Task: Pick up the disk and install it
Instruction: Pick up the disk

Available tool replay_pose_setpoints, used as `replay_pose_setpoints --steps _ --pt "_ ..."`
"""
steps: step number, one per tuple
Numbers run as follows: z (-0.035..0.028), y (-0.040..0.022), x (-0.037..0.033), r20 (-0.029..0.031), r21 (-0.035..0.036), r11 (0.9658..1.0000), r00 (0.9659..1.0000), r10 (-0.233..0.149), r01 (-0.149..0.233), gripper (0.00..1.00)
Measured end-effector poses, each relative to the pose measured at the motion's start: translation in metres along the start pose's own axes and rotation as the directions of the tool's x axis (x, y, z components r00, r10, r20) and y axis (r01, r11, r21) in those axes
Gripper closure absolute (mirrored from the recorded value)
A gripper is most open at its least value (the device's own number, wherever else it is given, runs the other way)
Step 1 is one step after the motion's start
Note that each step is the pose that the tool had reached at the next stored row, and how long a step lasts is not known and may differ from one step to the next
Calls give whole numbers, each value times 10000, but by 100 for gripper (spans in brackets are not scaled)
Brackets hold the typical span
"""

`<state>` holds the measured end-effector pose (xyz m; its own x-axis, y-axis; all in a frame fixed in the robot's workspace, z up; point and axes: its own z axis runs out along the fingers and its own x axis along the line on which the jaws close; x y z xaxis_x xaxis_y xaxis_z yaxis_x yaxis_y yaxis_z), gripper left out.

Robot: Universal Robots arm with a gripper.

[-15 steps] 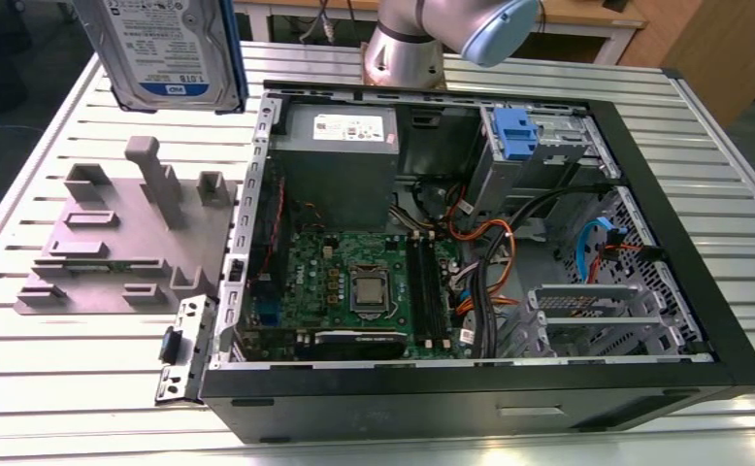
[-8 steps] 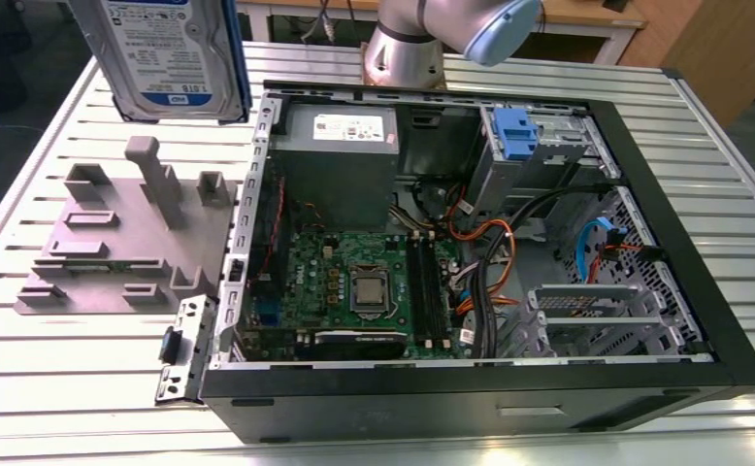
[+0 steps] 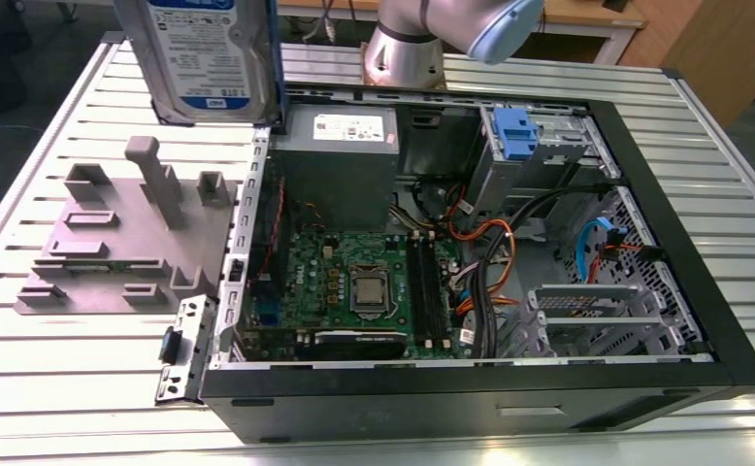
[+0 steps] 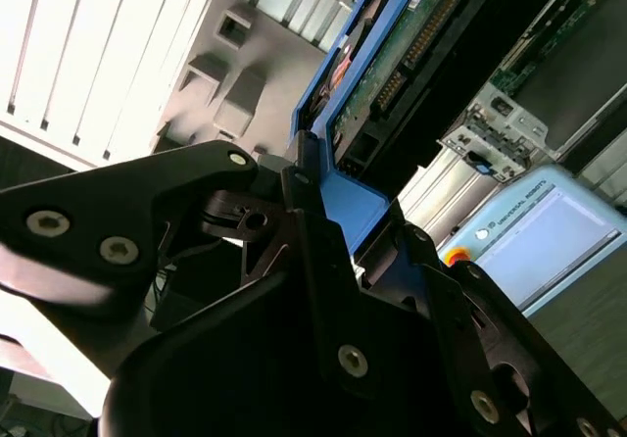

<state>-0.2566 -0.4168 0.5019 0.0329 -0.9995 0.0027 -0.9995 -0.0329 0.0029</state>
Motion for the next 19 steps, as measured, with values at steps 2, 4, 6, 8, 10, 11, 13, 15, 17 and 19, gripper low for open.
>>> replay_pose_setpoints --steps 2,4,6,8,10,11,13,15,17,19 --pt "3 -64 6 0 0 10000 10000 2 -2 64" --pt "6 -109 20 1 1 10000 10000 4 -4 64" --pt "8 -129 52 0 0 10000 10000 4 -4 64" --pt "9 -147 84 -1 0 10000 10000 4 -4 64" --pt "11 -169 113 1 1 10000 10000 6 -6 64" --pt "12 -181 124 1 2 10000 10000 6 -6 64" --pt "13 -212 139 1 2 10000 10000 7 -7 64" --pt "13 -251 149 0 1 10000 10000 7 -7 64" --pt "14 -305 156 0 0 10000 10000 8 -8 64" --pt "15 -372 158 -3 1 10000 10000 8 -8 64"
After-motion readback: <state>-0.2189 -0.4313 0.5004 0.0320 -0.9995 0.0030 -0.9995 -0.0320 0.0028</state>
